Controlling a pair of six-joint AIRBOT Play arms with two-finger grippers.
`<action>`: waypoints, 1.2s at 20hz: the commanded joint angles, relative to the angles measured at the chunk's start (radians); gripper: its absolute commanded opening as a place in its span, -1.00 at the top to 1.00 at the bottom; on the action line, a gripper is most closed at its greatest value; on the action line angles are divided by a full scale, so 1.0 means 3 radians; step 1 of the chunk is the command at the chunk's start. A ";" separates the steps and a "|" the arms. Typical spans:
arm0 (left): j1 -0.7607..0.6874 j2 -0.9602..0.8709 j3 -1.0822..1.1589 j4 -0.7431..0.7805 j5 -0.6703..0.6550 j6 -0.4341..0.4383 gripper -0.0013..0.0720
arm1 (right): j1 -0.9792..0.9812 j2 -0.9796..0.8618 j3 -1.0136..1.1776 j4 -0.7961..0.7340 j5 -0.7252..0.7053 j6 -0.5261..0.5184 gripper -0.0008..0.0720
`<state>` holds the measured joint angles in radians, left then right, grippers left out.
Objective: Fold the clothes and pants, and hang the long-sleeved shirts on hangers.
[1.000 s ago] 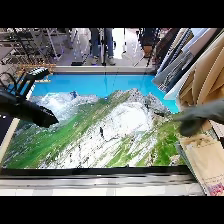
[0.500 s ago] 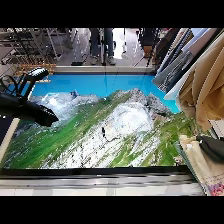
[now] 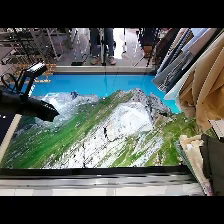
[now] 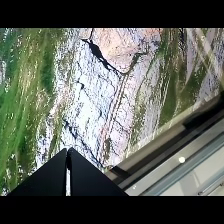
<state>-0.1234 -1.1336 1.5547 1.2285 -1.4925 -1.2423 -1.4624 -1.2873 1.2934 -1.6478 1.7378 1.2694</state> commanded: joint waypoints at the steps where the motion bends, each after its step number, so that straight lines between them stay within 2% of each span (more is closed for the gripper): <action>1: 0.0003 -0.0003 0.0000 0.0010 0.0067 0.0003 0.94 | 0.0048 -0.0017 0.0384 0.0010 -0.0117 -0.0135 -0.49; 2: 0.0003 -0.0004 0.0000 0.0014 0.0069 0.0004 0.94 | 0.0106 -0.0017 0.0573 0.0320 -0.0178 -0.0135 -0.49; 5: 0.0003 -0.0014 -0.0001 0.0286 0.0130 -0.0001 0.94 | 0.0443 -0.0020 0.0779 0.2196 -0.0615 -0.0145 -0.43; 6: 0.0003 -0.0018 -0.0001 0.0516 0.0128 -0.0092 0.94 | 0.0685 -0.0029 0.0703 0.2721 -0.0633 -0.0216 -0.43; 7: 0.0003 -0.0022 -0.0001 0.0846 0.0128 -0.0300 0.94 | 0.1008 -0.0031 0.0590 0.2951 -0.0612 -0.0291 -0.43; 9: 0.0013 -0.0014 -0.0003 0.1694 0.0128 -0.0778 0.94 | 0.1771 -0.0031 0.0303 0.2900 -0.0558 -0.0403 -0.41; 10: 0.0046 -0.0004 -0.0001 0.1956 0.0130 -0.0916 0.94 | 0.2160 -0.0031 0.0132 0.2819 -0.0558 -0.0404 -0.38; 11: 0.0109 0.0014 -0.0001 0.2008 0.0136 -0.0936 0.94 | 0.2575 -0.0031 -0.0053 0.2725 -0.0573 -0.0449 -0.27; 13: 0.0243 0.0029 -0.0001 0.2001 0.0205 -0.0937 0.94 | 0.3310 -0.0031 -0.0314 0.2472 -0.0785 -0.0584 0.00; 14: 0.0295 0.0024 -0.0001 0.1999 0.0197 -0.1006 0.94 | 0.3634 -0.0031 -0.0360 0.2266 -0.1022 -0.0621 0.15; 15: 0.0318 0.0020 -0.0001 0.1999 0.0160 -0.1259 0.94 | 0.3887 -0.0027 -0.0355 0.2068 -0.1297 -0.0623 0.30; 16: 0.0323 0.0019 -0.0001 0.2000 0.0155 -0.1392 0.94 | 0.4083 -0.0023 -0.0333 0.1901 -0.1615 -0.0624 0.48; 18: 0.0323 0.0019 -0.0001 0.2000 0.0155 -0.1397 0.94 | 0.4342 -0.0017 -0.0247 0.1695 -0.2186 -0.0627 0.90; 21: 0.0323 0.0019 -0.0001 0.2000 0.0155 -0.1397 0.94 | 0.4466 -0.0017 -0.0112 0.1678 -0.2715 -0.0626 0.90; 24: 0.0323 0.0019 -0.0001 0.2000 0.0155 -0.1397 0.94 | 0.4458 -0.0014 -0.0086 0.1726 -0.2997 -0.0626 0.90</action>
